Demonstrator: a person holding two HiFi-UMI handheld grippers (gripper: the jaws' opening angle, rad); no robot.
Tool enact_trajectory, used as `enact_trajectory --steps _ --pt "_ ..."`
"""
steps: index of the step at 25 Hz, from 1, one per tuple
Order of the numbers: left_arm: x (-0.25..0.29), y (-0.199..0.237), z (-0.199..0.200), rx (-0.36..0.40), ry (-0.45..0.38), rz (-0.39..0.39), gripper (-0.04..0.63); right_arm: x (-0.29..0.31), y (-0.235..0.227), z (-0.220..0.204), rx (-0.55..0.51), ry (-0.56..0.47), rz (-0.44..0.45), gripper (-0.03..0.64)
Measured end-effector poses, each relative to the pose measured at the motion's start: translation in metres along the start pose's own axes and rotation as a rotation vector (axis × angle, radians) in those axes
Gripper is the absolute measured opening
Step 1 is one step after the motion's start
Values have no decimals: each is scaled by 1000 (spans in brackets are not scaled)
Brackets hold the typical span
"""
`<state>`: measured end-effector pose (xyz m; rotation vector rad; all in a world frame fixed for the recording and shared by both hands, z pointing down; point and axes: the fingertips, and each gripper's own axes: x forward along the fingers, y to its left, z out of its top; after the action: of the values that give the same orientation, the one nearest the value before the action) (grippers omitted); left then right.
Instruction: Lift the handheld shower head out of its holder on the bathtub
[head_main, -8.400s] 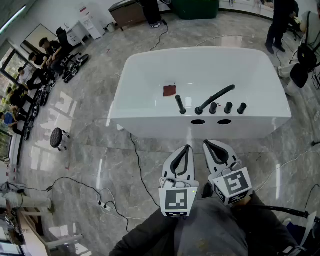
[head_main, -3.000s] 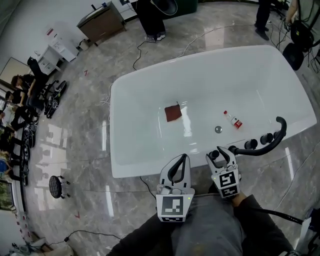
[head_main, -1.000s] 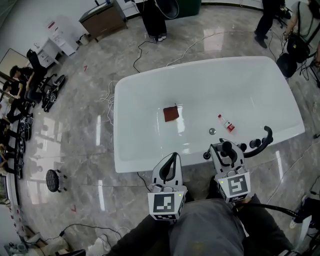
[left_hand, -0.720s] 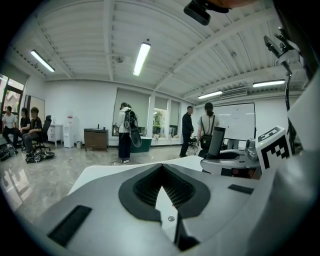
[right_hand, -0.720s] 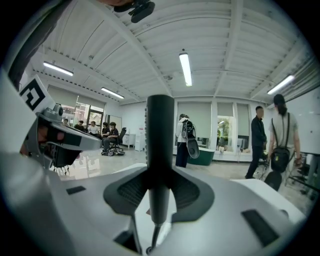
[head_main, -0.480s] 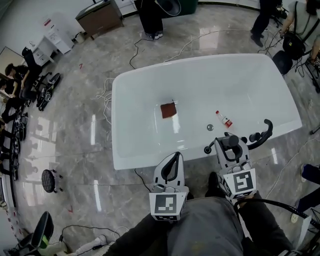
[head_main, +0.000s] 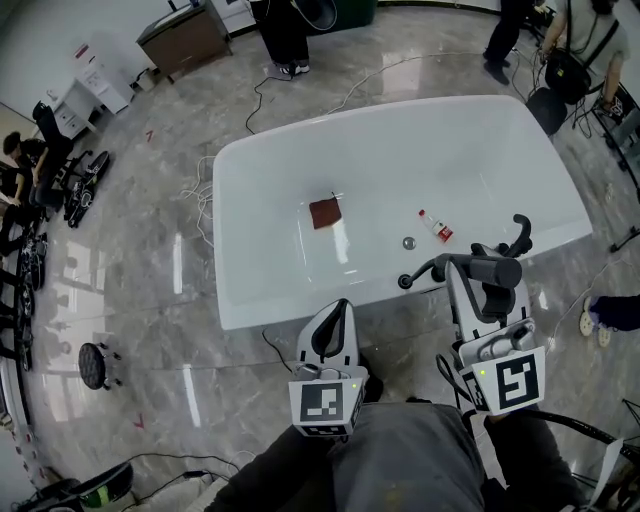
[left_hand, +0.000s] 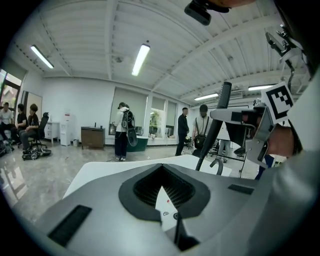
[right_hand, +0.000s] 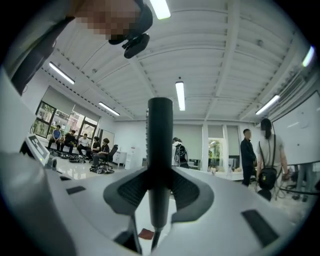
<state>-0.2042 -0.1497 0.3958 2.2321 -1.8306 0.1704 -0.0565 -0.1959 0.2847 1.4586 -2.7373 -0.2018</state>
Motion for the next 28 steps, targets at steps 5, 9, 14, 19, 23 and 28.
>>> enact_trajectory --steps 5,9,14,19,23,28 --pt "-36 -26 -12 27 -14 37 3 -53 2 43 -17 -109 5 140" --pt "-71 -56 -25 24 -27 55 3 -95 4 58 -37 -144 21 140" --pt "-114 -79 -29 52 -32 75 3 -130 9 47 -21 -118 19 140" --pt "-157 -102 -28 75 -72 108 3 -175 14 58 -19 -141 38 140" --pt "-193 -127 -20 62 -102 152 3 -216 15 76 -25 -163 68 140" --pt "-223 -143 -14 77 -119 162 3 -250 28 96 -27 -203 78 140"
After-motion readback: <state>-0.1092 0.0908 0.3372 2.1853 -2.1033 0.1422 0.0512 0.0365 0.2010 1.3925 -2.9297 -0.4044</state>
